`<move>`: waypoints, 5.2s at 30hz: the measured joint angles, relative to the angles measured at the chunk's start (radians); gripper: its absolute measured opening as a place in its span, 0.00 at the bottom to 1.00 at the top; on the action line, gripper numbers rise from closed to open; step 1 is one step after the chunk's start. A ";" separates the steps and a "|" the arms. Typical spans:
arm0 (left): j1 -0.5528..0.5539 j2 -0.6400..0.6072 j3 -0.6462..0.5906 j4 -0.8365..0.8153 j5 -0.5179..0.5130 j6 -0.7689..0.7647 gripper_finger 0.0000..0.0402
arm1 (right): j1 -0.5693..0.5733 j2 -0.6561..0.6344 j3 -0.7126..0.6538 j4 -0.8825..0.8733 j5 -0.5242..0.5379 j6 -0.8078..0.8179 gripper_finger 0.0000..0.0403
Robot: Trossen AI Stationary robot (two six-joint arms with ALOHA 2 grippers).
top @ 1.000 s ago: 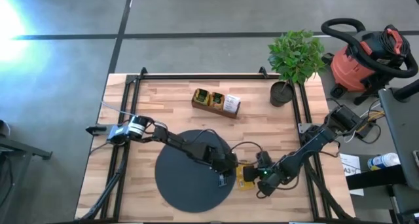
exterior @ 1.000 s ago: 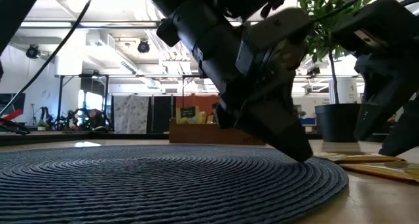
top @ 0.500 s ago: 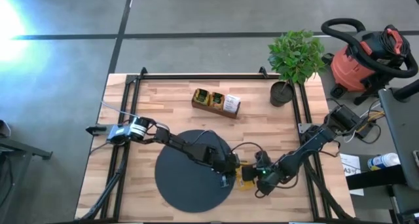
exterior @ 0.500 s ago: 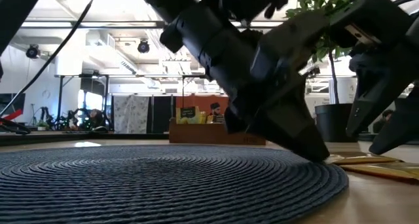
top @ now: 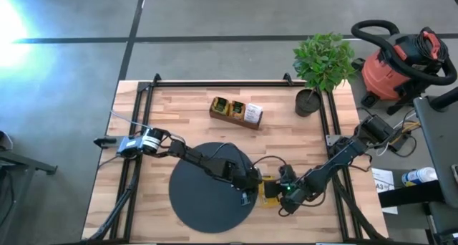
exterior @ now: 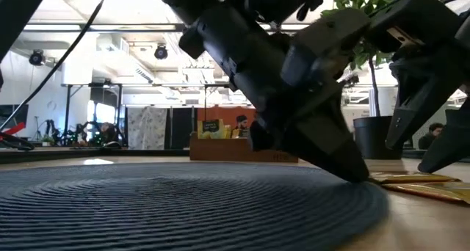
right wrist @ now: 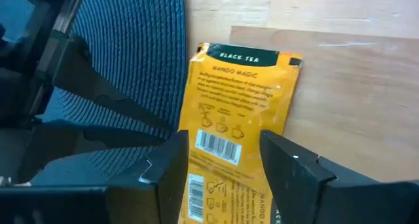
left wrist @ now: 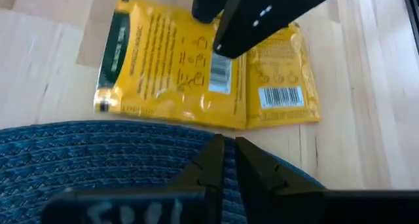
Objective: Pick & Place Tea
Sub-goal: Put the top orange tea bag into the middle section of the wooden organizer
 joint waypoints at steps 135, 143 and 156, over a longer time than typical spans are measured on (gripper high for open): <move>0.122 -0.500 -0.684 0.783 -0.296 -1.325 0.10 | -0.169 0.374 0.750 -1.284 0.482 -1.398 0.03; 0.129 -0.499 -0.683 0.774 -0.326 -1.313 0.10 | -0.168 0.374 0.762 -1.284 0.482 -1.398 0.03; 0.129 -0.500 -0.649 0.698 -0.326 -1.344 0.10 | -0.168 0.374 0.766 -1.283 0.485 -1.405 0.03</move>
